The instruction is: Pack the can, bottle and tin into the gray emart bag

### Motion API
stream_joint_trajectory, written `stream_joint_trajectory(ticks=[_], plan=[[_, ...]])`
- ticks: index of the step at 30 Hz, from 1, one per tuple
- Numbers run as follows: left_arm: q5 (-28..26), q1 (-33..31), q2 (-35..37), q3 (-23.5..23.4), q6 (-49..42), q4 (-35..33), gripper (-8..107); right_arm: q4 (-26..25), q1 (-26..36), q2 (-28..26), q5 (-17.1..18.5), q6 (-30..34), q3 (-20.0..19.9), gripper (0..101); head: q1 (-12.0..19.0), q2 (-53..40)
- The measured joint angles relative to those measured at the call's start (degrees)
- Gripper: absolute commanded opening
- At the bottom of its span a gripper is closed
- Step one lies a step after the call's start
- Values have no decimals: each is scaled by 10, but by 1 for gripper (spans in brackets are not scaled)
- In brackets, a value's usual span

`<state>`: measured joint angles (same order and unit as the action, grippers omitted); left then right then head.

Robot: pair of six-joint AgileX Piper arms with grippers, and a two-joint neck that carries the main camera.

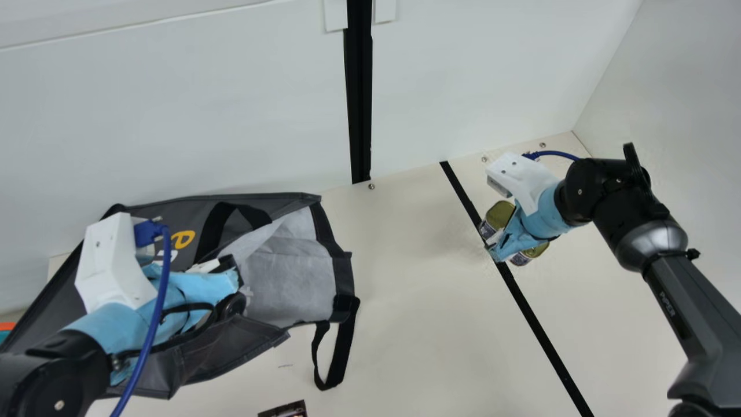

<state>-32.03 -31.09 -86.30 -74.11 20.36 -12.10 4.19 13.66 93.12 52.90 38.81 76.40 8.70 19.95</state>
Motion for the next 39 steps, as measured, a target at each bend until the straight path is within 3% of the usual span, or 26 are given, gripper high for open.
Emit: stream_joint_trajectory(ticks=[24, 39], plan=[[0, 0, 0, 0, 0, 0, 10, -6, -101, -95, 12, -17, -78, 0, 0, 0], [0, 0, 0, 0, 0, 0, 10, -13, -173, -125, 26, -42, -99, 0, 0, -1]])
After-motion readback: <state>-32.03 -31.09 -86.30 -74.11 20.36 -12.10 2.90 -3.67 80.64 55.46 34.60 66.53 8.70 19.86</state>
